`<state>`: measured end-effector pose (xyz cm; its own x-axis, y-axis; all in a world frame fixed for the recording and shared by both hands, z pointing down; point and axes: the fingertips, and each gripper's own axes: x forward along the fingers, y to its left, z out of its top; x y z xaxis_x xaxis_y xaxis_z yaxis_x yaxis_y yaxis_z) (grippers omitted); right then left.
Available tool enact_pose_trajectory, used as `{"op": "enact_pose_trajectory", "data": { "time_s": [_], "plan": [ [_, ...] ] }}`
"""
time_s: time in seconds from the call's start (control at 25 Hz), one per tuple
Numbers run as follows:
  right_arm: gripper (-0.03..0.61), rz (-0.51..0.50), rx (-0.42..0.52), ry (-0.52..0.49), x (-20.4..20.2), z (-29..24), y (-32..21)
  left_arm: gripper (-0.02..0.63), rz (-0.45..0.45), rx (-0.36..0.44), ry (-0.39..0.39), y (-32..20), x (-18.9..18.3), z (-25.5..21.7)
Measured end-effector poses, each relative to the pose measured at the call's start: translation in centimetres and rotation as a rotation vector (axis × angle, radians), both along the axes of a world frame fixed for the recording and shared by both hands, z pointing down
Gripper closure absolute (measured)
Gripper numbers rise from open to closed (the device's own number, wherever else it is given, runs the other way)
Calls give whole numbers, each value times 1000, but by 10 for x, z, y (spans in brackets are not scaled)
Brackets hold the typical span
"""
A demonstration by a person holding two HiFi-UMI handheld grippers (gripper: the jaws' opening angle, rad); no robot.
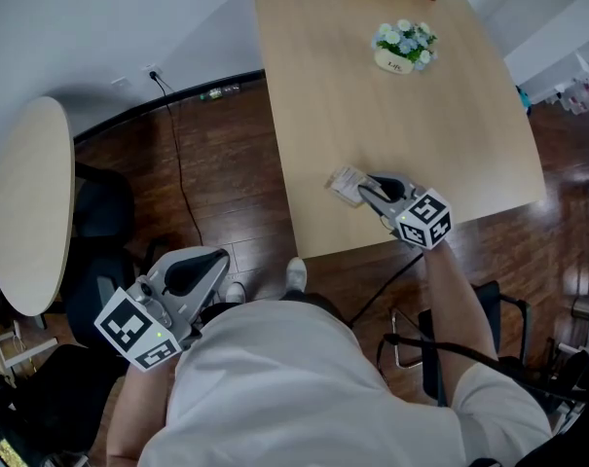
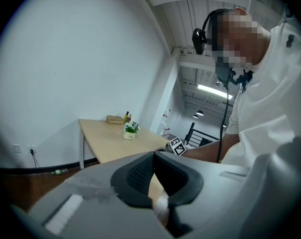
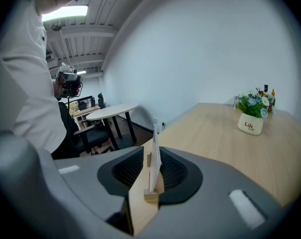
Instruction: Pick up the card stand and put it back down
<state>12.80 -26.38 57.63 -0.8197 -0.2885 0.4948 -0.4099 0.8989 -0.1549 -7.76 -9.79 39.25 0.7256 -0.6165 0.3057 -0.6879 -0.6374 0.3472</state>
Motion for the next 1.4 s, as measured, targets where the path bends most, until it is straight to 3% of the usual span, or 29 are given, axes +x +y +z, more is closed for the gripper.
{"op": "enact_pose_trajectory", "data": {
  "time_s": [0.2, 0.44, 0.72, 0.92, 1.16, 1.4],
  "plan": [
    [454, 88, 47, 7, 4, -17, -5, 620, 29, 8, 14, 7, -12, 0],
    [445, 296, 136, 23, 18, -58, 7, 620, 102, 28, 40, 19, -35, -4],
    [445, 509, 164, 37, 10, -86, 100, 620, 212, 72, 71, 45, -79, -4],
    [445, 669, 102, 2, -3, -84, 191, 620, 292, 69, 91, 75, -107, 5],
    [445, 727, 14, -26, -62, -77, 293, 620, 359, -20, 87, 108, -142, 43],
    [445, 720, 63, -54, -75, -105, 338, 620, 392, 14, 74, 127, -127, 38]
  ]
}}
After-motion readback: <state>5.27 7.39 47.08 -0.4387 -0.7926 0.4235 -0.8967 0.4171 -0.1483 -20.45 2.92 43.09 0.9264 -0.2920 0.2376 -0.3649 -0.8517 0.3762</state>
